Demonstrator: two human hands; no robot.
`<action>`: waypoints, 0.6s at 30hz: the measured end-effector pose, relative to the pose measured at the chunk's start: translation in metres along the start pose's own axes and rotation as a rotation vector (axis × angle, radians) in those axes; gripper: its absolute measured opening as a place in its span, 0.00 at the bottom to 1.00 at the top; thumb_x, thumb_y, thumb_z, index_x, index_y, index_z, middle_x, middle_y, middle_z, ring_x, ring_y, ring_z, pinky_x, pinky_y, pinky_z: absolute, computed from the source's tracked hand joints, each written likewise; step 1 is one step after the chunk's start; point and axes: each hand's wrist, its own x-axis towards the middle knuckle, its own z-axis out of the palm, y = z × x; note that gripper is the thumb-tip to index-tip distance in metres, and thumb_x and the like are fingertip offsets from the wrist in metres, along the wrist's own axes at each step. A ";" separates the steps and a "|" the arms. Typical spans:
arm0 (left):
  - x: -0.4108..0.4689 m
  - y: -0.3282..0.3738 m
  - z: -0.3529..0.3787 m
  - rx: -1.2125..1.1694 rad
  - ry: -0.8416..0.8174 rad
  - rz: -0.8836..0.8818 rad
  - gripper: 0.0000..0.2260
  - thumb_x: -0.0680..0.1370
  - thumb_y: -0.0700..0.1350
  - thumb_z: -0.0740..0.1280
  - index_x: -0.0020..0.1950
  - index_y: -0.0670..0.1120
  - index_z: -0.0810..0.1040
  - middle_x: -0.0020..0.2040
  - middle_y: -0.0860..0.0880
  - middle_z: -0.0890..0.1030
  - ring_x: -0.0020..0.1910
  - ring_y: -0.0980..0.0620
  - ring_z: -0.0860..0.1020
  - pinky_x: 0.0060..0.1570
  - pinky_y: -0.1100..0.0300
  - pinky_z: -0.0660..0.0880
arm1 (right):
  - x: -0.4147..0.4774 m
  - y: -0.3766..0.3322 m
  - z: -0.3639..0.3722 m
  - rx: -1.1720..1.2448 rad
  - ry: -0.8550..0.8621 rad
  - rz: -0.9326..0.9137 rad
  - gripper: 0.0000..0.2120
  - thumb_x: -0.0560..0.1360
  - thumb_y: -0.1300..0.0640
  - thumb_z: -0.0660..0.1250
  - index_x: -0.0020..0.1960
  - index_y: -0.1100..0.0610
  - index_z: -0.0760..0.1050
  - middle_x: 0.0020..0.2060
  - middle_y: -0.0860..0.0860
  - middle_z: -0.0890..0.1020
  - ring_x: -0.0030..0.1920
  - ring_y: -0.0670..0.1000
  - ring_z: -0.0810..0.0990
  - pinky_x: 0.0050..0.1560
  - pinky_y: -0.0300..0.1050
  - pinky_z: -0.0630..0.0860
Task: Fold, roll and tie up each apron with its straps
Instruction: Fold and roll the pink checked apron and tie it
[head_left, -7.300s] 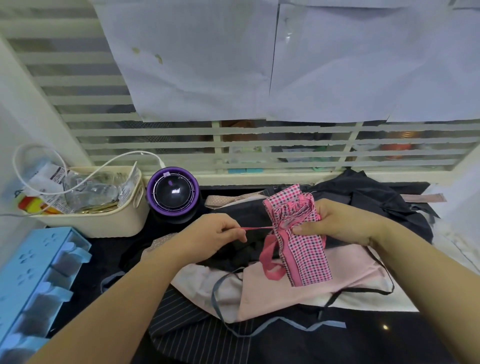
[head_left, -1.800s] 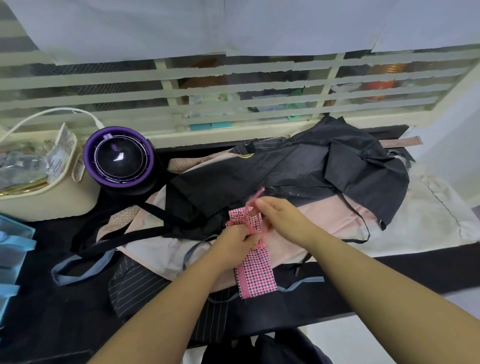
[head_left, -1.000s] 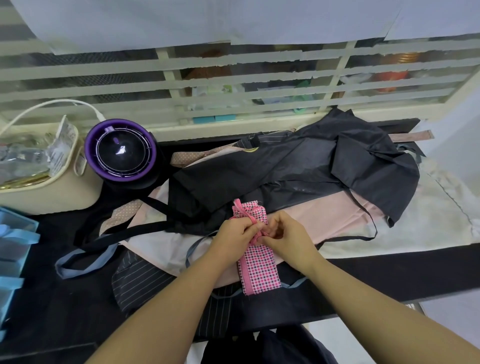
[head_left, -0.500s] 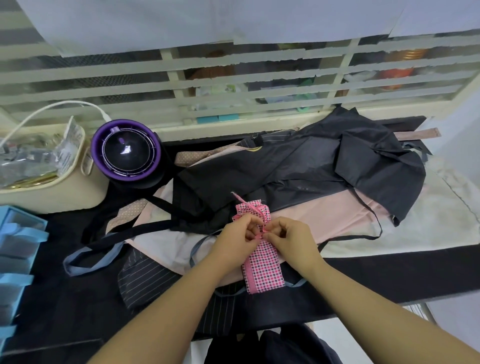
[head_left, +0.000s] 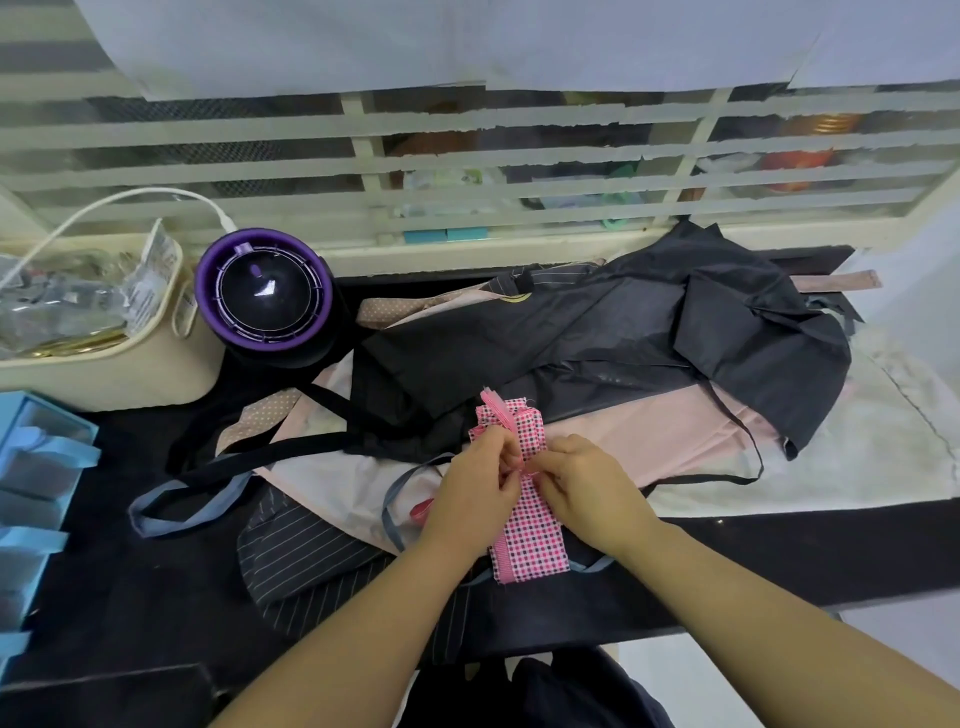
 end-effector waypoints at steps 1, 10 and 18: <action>0.000 -0.001 0.001 0.026 0.002 0.015 0.06 0.75 0.36 0.66 0.45 0.46 0.73 0.42 0.54 0.76 0.41 0.56 0.76 0.44 0.58 0.76 | 0.002 0.000 -0.004 0.060 -0.056 0.023 0.08 0.74 0.63 0.64 0.48 0.57 0.82 0.39 0.45 0.78 0.39 0.40 0.72 0.41 0.34 0.70; 0.002 -0.004 -0.001 0.129 -0.007 0.063 0.05 0.75 0.36 0.68 0.46 0.43 0.81 0.44 0.56 0.74 0.43 0.60 0.74 0.46 0.70 0.72 | 0.008 -0.001 -0.010 0.899 -0.274 0.609 0.09 0.76 0.64 0.65 0.40 0.57 0.80 0.24 0.46 0.72 0.28 0.43 0.69 0.35 0.35 0.68; 0.003 -0.001 -0.010 0.083 -0.128 0.034 0.05 0.75 0.45 0.71 0.46 0.43 0.82 0.47 0.54 0.76 0.46 0.58 0.76 0.49 0.66 0.73 | 0.007 0.000 -0.013 0.897 -0.297 0.580 0.08 0.77 0.62 0.65 0.43 0.56 0.82 0.29 0.46 0.78 0.33 0.43 0.74 0.41 0.37 0.72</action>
